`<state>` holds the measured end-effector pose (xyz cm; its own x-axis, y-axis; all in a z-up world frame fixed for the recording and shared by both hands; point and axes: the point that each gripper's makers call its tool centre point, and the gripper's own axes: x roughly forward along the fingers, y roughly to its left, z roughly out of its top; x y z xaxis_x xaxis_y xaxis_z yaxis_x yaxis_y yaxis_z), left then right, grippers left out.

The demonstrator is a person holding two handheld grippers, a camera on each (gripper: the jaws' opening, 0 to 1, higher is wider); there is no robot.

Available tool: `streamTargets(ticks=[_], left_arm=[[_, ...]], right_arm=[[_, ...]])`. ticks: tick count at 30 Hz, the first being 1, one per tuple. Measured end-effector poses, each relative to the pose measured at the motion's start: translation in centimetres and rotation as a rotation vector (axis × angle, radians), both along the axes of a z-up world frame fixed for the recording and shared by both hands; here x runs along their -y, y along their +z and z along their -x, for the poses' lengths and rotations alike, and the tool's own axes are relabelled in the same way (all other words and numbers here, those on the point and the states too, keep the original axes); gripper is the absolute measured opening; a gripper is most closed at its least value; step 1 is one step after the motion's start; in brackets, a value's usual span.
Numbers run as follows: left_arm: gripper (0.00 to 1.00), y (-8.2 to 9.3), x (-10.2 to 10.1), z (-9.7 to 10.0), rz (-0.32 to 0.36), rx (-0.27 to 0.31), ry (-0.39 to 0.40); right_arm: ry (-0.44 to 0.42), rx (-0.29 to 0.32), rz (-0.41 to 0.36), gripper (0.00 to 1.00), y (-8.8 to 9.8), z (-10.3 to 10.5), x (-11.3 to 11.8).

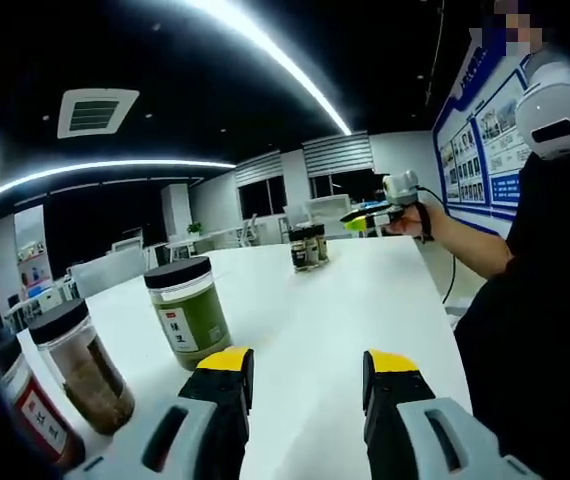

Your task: Pick up the mixed condiments and ingredients on the table and sort them into separate groups

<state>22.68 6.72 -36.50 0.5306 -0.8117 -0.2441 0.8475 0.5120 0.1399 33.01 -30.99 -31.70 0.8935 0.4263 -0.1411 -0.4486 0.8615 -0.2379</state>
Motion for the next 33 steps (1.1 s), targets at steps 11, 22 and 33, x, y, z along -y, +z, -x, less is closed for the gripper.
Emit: streamTargets(ticks=[11,22,33], left_arm=[[0.44,-0.1,-0.4,-0.3,-0.009,0.011,0.029],[0.45,0.6,-1.1,-0.3,0.067,-0.009,0.018],[0.45,0.2,-1.4,-0.4,0.042,-0.008,0.022]], right_arm=[[0.065,-0.036,0.018,0.39,-0.6,1.6,-2.3],[0.206,-0.042,-0.077,0.39,1.8,4.6,-6.2],[0.295,-0.065,-0.023,0.39,1.1,6.4,-8.5]])
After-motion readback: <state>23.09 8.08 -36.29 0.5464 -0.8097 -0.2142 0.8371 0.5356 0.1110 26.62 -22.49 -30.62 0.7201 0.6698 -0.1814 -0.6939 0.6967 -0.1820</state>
